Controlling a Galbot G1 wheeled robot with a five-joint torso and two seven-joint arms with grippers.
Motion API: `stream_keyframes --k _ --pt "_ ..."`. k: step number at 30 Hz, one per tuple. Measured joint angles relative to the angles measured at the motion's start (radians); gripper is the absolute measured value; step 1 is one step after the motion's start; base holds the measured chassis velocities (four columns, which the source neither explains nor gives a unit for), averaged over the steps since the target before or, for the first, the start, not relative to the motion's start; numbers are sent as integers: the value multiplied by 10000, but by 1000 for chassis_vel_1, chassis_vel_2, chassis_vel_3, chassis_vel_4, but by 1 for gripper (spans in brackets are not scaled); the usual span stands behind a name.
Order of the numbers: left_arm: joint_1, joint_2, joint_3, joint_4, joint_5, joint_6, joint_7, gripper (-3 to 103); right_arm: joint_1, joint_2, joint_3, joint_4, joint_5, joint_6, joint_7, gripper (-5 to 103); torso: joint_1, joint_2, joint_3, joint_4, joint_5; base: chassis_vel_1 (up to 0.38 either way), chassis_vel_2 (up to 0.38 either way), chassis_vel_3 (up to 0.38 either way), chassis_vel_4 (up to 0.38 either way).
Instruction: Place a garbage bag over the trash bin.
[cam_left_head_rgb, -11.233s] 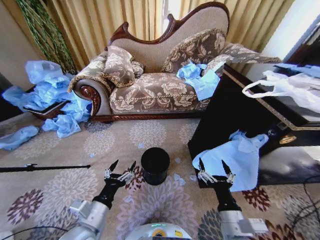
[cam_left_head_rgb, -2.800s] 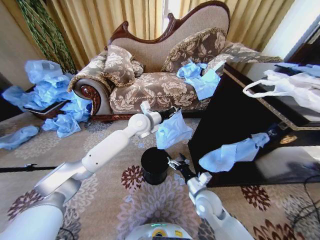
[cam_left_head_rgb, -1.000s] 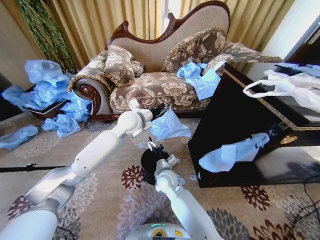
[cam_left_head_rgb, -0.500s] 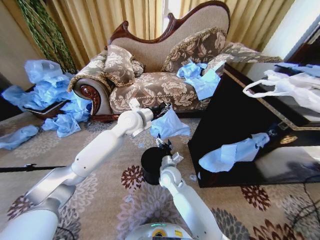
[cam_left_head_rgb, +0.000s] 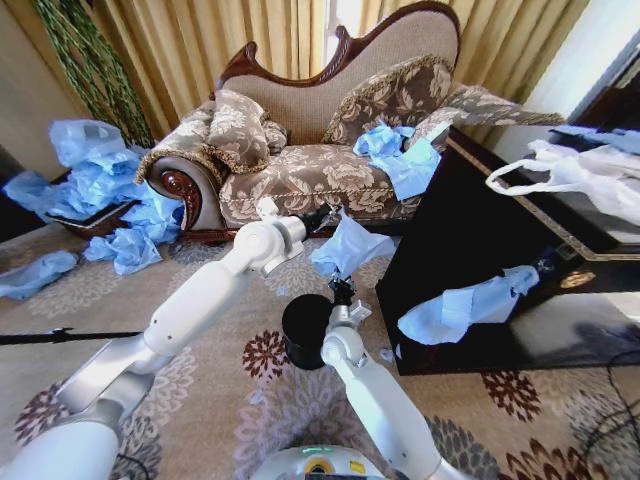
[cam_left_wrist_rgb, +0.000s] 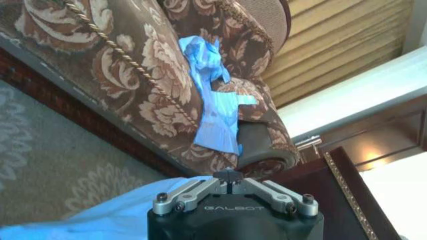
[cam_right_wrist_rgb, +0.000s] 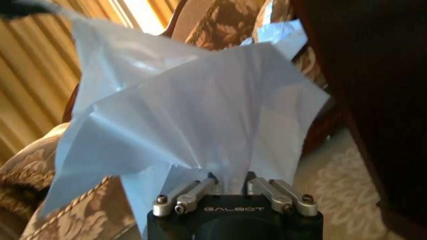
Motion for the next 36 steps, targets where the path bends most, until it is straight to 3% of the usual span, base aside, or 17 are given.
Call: stream_keyframes --k 5,16,19,24,28,31,36 --pt "221 260 -152 -139 -70 4 -1 0 -217 -381 114 315 -126 34 -103 1 0 0 -1 0 -1 0 0 0 0" --pt "1168 933 -687 -751 -141 19 8 0 -855 -1692 255 1560 -561 -88 -429 0 0 0 -1 -1 -1 0 0 0 0" --pt "1998 1586 -1179 -1555 -306 44 43 0 -1074 -2468 370 2273 -558 -215 -537 0 -1 0 -1 0 0 0 0 0 0" --pt "3143 2568 -1837 -2633 -383 142 348 0 -1338 -3143 460 3056 -377 -299 -844 0 -1 0 -1 0 -2 0 0 0 0" --pt "5077 4107 -3138 -4276 -441 224 1026 0 -1680 -3946 636 4004 399 -334 -1701 0 -2 0 -2 6 1 0 0 0 0" --pt "5934 4584 -3884 -5048 -424 223 1120 0 -1972 -4306 667 4495 861 -430 -2356 0 -3 1 -3 0 3 0 0 0 0" --pt "6780 4725 -4815 -5694 -418 162 1003 0 -2148 -4585 234 5078 1418 -721 -2835 0 -2 1 -3 -1 1 0 0 0 0"
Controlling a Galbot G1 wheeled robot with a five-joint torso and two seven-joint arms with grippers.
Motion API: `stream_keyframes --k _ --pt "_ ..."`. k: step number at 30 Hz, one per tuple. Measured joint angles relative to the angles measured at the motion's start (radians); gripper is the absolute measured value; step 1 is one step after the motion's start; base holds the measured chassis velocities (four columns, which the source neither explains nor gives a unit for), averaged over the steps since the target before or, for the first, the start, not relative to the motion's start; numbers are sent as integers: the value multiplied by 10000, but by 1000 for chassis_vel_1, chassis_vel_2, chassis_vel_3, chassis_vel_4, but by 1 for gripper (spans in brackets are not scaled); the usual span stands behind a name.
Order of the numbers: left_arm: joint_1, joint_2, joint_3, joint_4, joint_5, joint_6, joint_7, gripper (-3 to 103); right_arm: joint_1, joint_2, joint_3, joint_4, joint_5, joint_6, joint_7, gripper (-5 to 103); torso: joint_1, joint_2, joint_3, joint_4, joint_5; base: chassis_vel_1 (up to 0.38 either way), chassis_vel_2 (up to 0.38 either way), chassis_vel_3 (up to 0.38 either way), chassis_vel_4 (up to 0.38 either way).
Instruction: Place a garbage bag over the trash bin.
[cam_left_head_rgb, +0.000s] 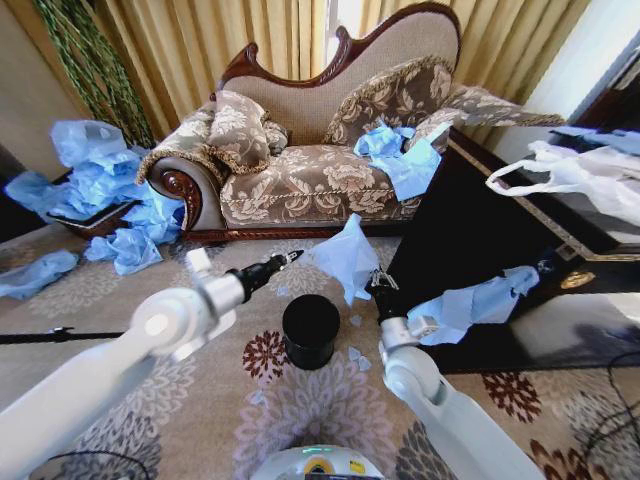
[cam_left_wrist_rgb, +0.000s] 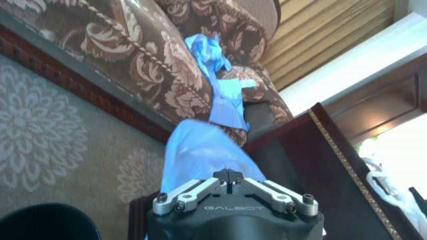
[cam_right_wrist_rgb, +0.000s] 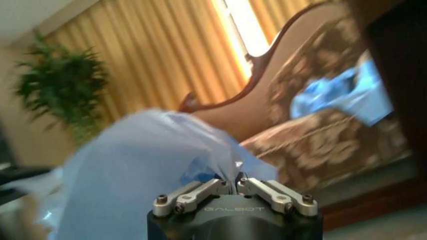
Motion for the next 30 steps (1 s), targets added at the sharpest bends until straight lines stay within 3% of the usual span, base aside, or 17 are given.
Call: stream_keyframes --k 4,8,9,11,13,16,22,30 --pt "982 131 -931 -504 -58 -35 -134 0 -142 -305 -330 637 811 -497 -365 0 0 0 0 1 -2 0 0 0 0" --pt "3522 80 -3135 -657 -268 -43 -249 0 -427 -933 -590 1619 1629 -1191 -449 0 1 0 1 3 -3 0 0 0 0" --pt "3522 80 -3135 -657 -268 -43 -249 0 -427 -933 -590 1619 1629 -1191 -449 0 1 0 1 3 -3 0 0 0 0" --pt "4399 -150 -3972 -657 -290 -36 -279 0 -507 -1176 -667 2024 2090 -1423 -344 0 0 0 1 4 -5 0 0 0 0" --pt "4632 -244 -4199 -657 -301 -35 -300 0 -515 -1239 -699 2153 2266 -1499 -293 0 0 1 1 2 -5 0 0 0 0" --pt "6014 -1004 -5198 -628 -248 -8 -350 0 -256 -1299 -829 2238 2821 -1692 -460 0 1 1 1 -2 -3 0 0 0 0" --pt "7048 -2010 -5449 -595 378 96 -159 0 638 -619 -1388 1018 2908 -1684 -665 0 1 1 2 5 -2 0 0 0 0" --pt "6221 -2236 -4918 -581 507 61 -130 0 1557 38 -1937 178 3361 -1736 -413 0 2 0 2 -1 -1 0 0 0 0"
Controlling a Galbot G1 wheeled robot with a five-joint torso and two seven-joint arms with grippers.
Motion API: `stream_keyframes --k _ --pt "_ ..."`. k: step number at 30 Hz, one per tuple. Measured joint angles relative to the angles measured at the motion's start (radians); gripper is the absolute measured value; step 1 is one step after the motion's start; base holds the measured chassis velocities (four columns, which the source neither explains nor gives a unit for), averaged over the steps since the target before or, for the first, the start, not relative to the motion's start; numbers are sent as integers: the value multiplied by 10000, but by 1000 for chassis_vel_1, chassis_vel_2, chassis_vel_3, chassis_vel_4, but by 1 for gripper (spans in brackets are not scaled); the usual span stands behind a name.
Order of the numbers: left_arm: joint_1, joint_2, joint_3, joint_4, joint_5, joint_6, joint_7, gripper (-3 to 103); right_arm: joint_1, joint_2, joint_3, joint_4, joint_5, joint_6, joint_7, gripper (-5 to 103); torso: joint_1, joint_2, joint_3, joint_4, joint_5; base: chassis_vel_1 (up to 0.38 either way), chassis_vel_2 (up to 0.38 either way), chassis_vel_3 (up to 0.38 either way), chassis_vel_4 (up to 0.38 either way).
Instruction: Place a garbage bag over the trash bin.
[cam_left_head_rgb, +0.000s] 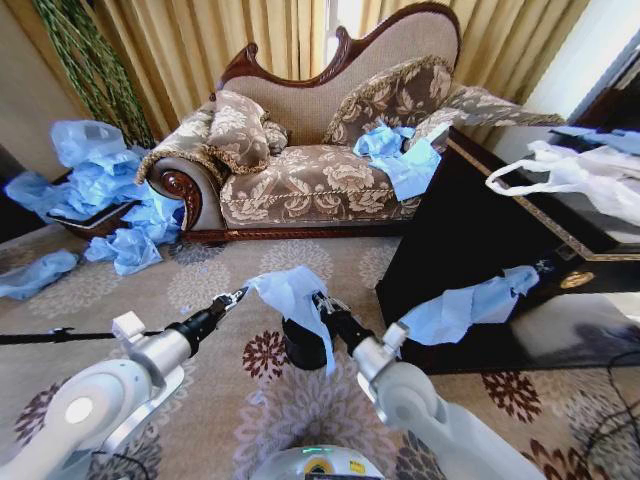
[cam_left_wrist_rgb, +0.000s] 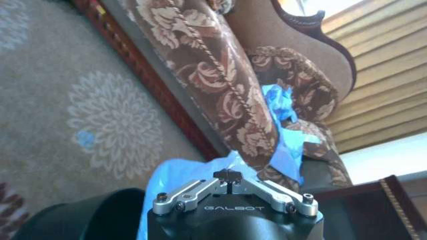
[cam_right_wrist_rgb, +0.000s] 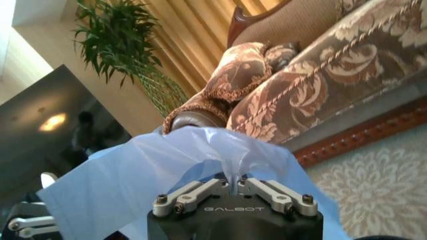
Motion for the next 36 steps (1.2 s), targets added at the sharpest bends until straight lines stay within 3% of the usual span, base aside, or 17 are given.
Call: stream_keyframes --k 10,26,36 --pt "613 -418 270 13 510 63 -16 0 -487 589 -310 -430 292 -86 596 0 0 0 0 5 0 0 0 0 0" --pt "1699 -612 -183 19 418 71 -162 0 -1862 58 -356 513 599 -258 1204 0 -1 0 -1 0 0 0 0 0 0" --pt "2792 -1250 -294 21 603 201 -271 0 -2120 104 -657 655 1198 -573 1454 0 -1 0 -1 3 -2 0 0 0 0"
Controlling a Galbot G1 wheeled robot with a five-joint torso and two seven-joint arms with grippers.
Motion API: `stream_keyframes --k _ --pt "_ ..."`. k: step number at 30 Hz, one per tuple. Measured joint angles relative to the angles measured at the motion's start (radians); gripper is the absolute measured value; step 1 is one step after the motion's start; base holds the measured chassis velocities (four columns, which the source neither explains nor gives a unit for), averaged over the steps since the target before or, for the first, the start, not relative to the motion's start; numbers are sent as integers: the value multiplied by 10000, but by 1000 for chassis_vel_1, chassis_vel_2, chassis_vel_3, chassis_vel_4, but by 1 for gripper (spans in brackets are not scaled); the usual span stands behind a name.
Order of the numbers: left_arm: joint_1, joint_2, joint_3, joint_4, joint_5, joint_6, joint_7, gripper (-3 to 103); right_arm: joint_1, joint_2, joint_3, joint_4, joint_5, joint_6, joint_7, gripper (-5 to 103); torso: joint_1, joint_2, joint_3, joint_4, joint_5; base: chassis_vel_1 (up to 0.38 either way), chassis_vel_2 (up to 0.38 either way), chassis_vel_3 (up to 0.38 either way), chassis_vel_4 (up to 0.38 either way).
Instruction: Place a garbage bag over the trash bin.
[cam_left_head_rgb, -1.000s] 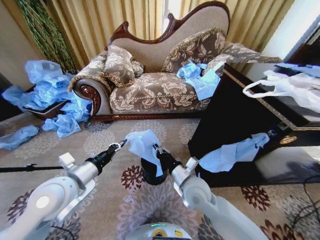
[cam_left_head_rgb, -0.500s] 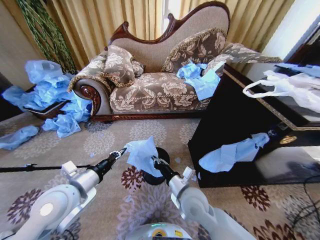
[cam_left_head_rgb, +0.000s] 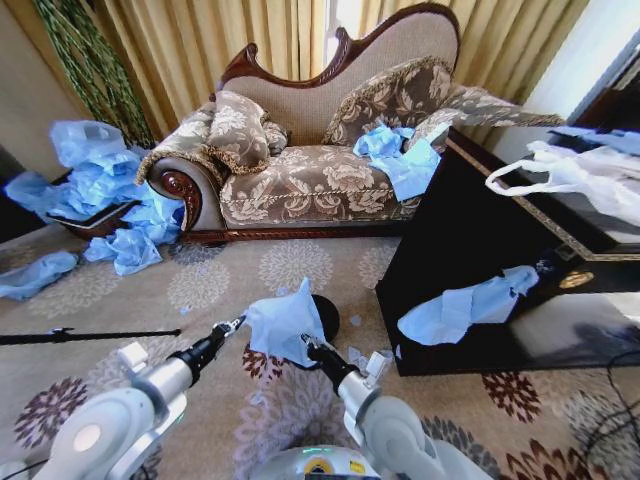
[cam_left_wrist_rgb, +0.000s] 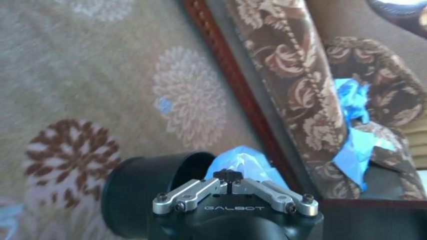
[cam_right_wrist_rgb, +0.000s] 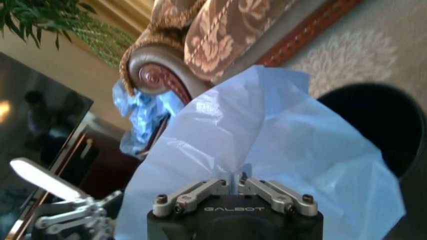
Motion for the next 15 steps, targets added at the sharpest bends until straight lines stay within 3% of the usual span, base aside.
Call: stream_keyframes --k 8,15 --pt "140 -199 257 0 265 25 -45 0 -352 31 -168 -102 73 -117 84 0 0 0 0 0 1 0 0 0 0" --pt "-277 -193 1553 1 773 27 -178 0 -1204 -93 8 -219 -55 -141 210 0 0 0 1 -3 1 0 0 0 0"
